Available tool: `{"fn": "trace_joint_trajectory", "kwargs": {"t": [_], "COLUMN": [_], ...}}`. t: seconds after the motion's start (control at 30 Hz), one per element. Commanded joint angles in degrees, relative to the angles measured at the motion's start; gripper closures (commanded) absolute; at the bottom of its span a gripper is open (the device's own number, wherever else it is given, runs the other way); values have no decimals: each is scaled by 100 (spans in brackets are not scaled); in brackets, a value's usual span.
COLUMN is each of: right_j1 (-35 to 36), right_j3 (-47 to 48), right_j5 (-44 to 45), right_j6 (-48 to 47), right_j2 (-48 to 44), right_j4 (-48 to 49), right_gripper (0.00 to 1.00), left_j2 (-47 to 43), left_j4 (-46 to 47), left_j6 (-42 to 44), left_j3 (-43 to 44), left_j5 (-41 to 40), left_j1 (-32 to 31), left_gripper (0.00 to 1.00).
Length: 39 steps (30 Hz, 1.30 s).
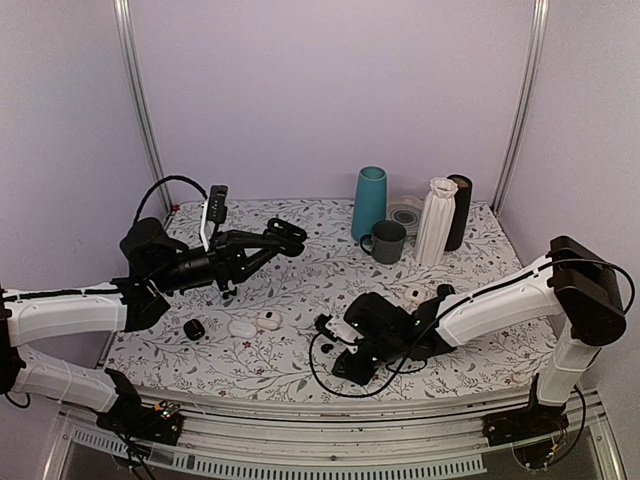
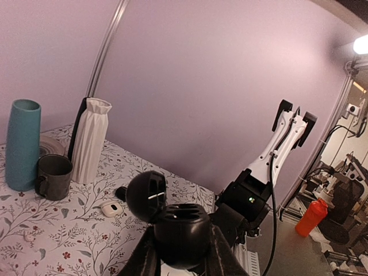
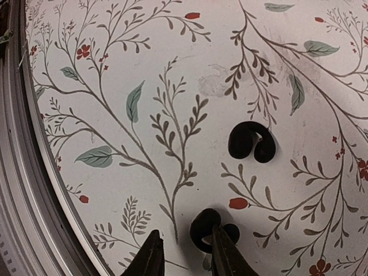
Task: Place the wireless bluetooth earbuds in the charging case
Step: Pick up the right earbud from the corner of the board.
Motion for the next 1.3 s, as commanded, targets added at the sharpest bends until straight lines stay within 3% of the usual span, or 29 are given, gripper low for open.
{"fn": "trace_joint_trajectory", "kwargs": {"t": [0.0, 1.27], "right_j1": [16, -248], "right_j3": [117, 94], "right_j5": [256, 502], "right_j6": [-30, -263], "right_j2": [202, 336], "right_j4": [-52, 107], "right_gripper": [71, 76], "left_j2": [-96, -162], "left_j4": [9, -26], "left_j6": [75, 96], "left_j3": [29, 3], "left_j5": [-18, -15], "left_j1": [83, 97], "left_gripper": [100, 100]}}
